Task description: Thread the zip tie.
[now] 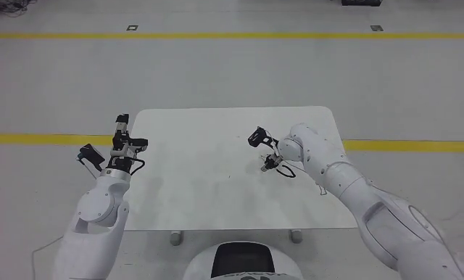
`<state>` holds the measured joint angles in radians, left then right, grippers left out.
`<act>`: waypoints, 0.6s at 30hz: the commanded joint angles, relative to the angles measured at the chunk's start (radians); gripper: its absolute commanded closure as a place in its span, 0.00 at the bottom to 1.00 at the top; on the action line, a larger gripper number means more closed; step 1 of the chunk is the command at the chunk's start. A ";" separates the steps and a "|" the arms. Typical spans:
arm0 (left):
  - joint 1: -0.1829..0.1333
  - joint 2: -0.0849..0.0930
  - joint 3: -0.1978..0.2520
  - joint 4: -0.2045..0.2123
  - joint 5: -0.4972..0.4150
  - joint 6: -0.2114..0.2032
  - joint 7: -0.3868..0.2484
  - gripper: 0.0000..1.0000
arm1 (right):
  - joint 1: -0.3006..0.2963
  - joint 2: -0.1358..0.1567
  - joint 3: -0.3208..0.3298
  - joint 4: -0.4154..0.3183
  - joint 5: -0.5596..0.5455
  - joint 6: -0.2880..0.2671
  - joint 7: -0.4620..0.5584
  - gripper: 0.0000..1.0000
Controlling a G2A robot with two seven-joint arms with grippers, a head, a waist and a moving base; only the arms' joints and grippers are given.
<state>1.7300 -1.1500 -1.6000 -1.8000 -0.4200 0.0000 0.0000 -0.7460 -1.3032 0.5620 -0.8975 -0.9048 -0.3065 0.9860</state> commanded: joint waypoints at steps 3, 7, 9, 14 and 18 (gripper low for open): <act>0.000 0.000 0.000 0.000 0.000 0.000 0.000 0.00 | -0.002 0.001 0.009 -0.003 -0.008 0.005 0.020 0.00; 0.000 0.000 0.000 0.000 0.000 0.000 0.000 0.00 | -0.003 -0.002 0.011 0.002 -0.011 0.003 0.026 0.00; 0.000 0.000 0.000 0.000 0.000 0.000 0.000 0.00 | -0.002 -0.004 0.013 0.004 -0.010 0.000 0.026 0.00; 0.000 0.000 0.000 0.000 0.000 0.000 0.000 0.00 | -0.001 -0.008 0.017 0.004 -0.017 -0.005 0.027 0.00; 0.000 0.000 0.000 0.000 0.000 0.000 0.000 0.00 | 0.000 -0.014 0.016 0.014 -0.017 -0.011 0.032 0.00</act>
<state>1.7300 -1.1500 -1.6000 -1.8000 -0.4200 0.0000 0.0000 -0.7463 -1.3154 0.5791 -0.8860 -0.9216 -0.3146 1.0157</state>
